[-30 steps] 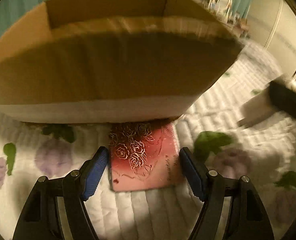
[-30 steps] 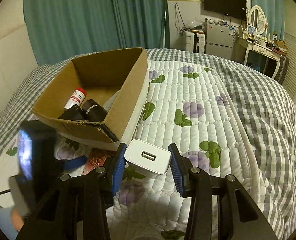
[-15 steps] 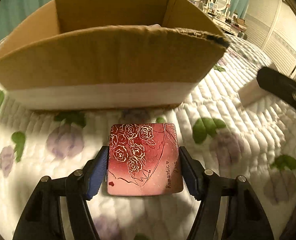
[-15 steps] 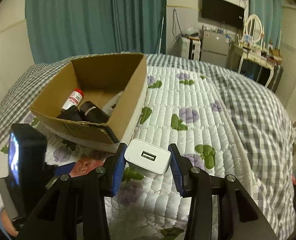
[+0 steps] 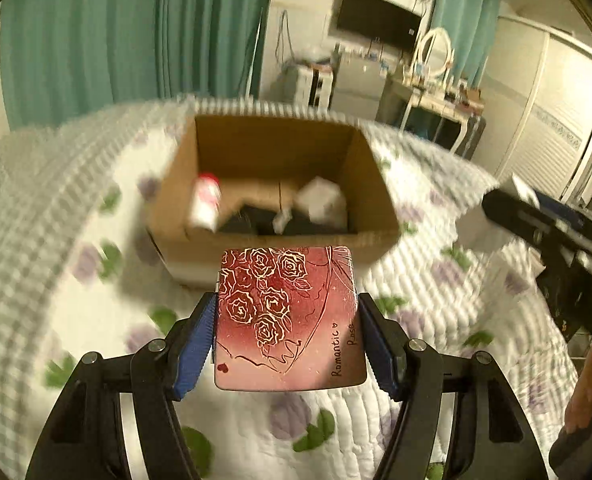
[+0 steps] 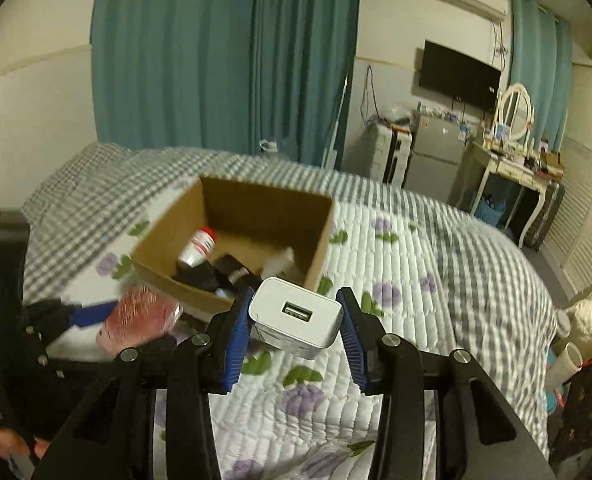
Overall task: Organize rigid objects
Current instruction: 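Lower the card into the box with the left gripper while the right gripper drops the charger in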
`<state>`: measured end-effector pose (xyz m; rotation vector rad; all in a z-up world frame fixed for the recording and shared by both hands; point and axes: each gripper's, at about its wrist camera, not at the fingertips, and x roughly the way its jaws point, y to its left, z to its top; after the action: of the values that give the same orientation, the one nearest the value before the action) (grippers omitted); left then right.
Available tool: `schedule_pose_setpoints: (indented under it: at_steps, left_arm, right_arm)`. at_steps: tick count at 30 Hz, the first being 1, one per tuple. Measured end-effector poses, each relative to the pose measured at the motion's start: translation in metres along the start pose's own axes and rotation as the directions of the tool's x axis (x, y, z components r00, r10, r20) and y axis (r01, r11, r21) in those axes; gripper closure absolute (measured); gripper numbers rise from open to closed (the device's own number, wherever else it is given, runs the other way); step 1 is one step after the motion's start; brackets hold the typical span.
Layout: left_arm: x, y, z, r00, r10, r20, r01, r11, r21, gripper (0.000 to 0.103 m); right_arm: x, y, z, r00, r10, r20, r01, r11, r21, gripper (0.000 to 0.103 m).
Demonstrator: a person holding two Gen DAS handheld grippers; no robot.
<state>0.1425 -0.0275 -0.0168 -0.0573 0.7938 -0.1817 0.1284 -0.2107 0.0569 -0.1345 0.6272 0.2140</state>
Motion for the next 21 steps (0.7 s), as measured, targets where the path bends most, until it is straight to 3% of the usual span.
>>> schedule_pose_setpoints:
  at_steps: [6,9,14,21]
  left_arm:
    - [-0.016,0.017,0.050,0.993,0.048,0.108,-0.053,0.998,0.042,0.034]
    - [-0.006,0.028,0.076,0.991,0.054,0.119,-0.059,0.998,0.035,0.034]
    - [0.040,0.034,0.097,0.993,0.081,0.092,-0.087,0.994,0.067,0.034]
    - [0.121,0.033,0.093,0.997,0.079,0.026,-0.082,0.987,0.137,0.034]
  right_arm:
    - [-0.012,0.022,0.048,0.998,0.020,0.061,-0.018,1.000,-0.024,0.061]
    - [-0.001,0.026,0.071,0.996,0.031,0.080,-0.030,1.000,-0.008,0.061]
    - [0.042,0.022,0.095,0.996,0.045,0.076,-0.047,0.998,0.028,0.061]
    - [0.103,0.007,0.086,0.998,0.050,0.041,-0.052,0.998,0.043,0.061]
